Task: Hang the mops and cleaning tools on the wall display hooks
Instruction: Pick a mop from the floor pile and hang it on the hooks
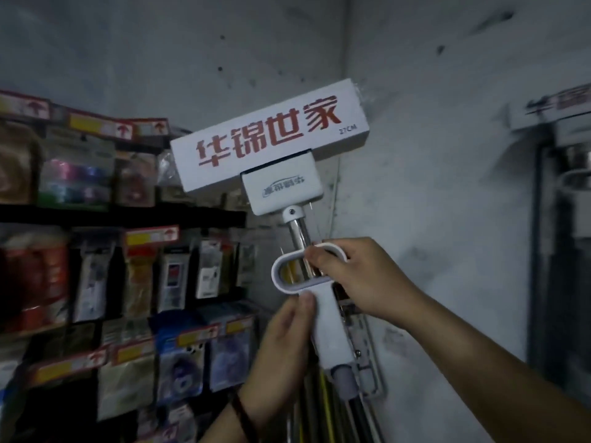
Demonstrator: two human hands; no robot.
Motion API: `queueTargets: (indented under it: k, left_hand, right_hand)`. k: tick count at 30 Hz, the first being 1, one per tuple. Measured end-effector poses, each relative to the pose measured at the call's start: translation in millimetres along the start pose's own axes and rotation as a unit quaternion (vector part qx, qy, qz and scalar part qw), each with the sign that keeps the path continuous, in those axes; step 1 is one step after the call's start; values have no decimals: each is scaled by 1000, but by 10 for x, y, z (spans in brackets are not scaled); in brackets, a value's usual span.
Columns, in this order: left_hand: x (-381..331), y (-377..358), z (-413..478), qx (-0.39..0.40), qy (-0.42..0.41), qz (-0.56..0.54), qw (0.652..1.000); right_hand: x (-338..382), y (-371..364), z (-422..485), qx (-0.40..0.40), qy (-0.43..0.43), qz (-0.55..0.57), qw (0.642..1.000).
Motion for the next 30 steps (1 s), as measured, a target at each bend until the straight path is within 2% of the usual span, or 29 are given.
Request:
queueTargets:
  k: [4,8,14,20,27,30]
  left_hand:
    - [-178,-519,420,27,-7,-23,999]
    - [-249,-1145,639,60,-7,-39,997]
    - [-436,-2001,1045,114,12,-97,989]
    - [-532,-2802,1563,199,37,-111,973]
    - [-523,-3684,2094,206,61,-140,966]
    - [-463,-4051,2302,210,61,-126,968]
  right_hand:
    - [-156,564,-30,-85,-44,-2,995]
    - [-326,1147,-76,-155,-93,44,983]
    - [-381,2079,-81,-247,-100,15,964]
    - [-513,2906,82,-279,-119,-36,952]
    - [-841,3788,282,-323,-138,-123,928]
    - [-993,4145,325,-325,-152,-103,928]
Point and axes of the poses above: each hand's wrist, its own z-axis towards the middle knuckle, its own y-axis out of the back of the hand, x = y × z, the point moved 5 cm from there along z, towards the middle knuckle, and after that the axes turned 1 degree about -x, right-handed, at the moved point
